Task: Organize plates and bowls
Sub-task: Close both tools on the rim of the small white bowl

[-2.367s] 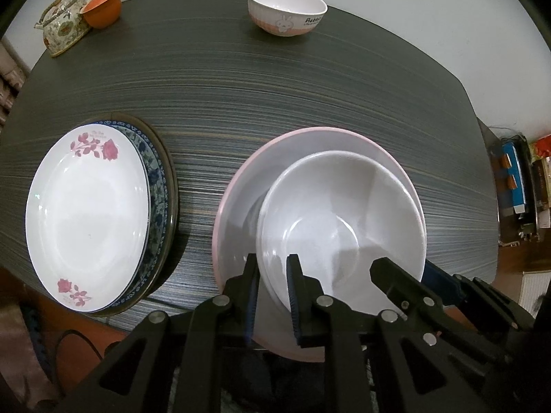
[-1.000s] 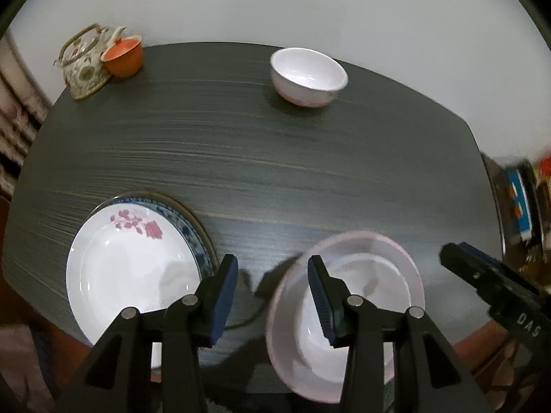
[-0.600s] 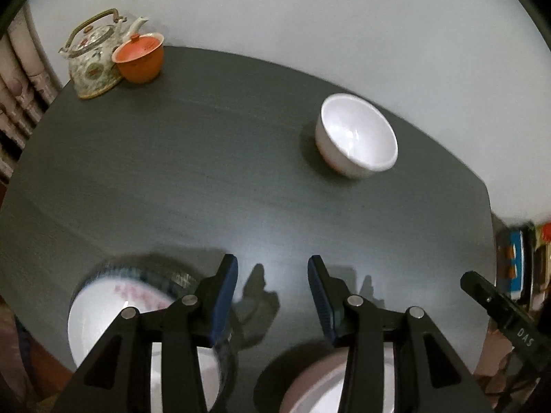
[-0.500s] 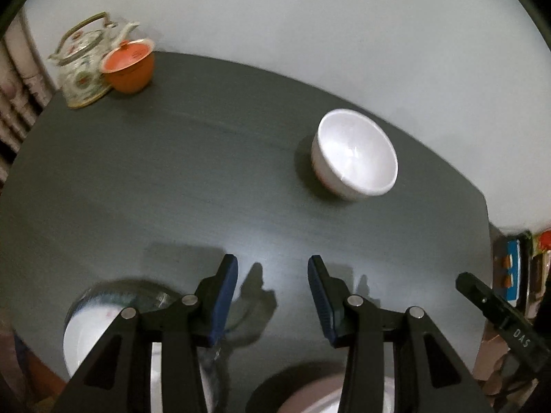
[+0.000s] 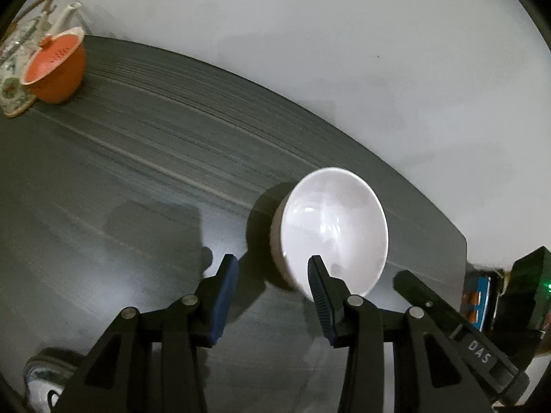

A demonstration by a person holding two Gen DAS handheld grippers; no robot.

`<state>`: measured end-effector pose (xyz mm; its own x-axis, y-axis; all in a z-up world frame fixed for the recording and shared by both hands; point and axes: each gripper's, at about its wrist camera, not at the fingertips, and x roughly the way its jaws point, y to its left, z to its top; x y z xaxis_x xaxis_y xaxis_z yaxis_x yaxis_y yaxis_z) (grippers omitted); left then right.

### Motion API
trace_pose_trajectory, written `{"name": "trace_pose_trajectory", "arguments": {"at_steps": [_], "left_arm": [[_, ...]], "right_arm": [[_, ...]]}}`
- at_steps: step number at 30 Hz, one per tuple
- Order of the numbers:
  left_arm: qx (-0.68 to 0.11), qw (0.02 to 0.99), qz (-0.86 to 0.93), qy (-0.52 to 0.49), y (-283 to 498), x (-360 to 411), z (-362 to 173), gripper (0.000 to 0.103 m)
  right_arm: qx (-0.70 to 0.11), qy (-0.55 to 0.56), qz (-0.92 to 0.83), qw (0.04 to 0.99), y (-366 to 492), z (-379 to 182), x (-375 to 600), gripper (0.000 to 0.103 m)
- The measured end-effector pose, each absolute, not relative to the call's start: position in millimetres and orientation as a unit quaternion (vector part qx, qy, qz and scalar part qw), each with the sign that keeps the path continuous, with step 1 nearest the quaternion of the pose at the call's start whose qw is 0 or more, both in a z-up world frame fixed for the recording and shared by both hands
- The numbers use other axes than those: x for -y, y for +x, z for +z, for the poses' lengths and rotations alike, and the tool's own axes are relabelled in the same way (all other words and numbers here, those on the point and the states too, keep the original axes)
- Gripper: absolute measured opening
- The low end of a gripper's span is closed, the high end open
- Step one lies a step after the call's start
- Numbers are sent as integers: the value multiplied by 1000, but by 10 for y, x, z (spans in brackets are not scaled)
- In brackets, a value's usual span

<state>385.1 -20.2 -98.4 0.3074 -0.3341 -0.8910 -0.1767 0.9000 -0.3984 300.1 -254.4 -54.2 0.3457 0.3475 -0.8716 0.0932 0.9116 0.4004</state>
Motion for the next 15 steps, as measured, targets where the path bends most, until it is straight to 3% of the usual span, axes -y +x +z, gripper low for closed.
{"name": "trace_pose_trajectory", "arguments": {"at_steps": [7,8,10,15], "left_arm": [[-598,772,-49,-210,4032,266,-1185,42],[-599,773,-49,-205,4044,281,-1210,40],[-599,774,-51,-198,4049,310,-1245,21],[-602,773,-48,-194,4071,382,-1282,13]], "right_arm": [[-586,211,75,779,3359,-827,2477,41],[-588,214,75,776,3381,-867,2469,41],[-593,214,77,773,3411,-928,2450,38],[-597,215,81,769,3433,-1006,2409,18]]}}
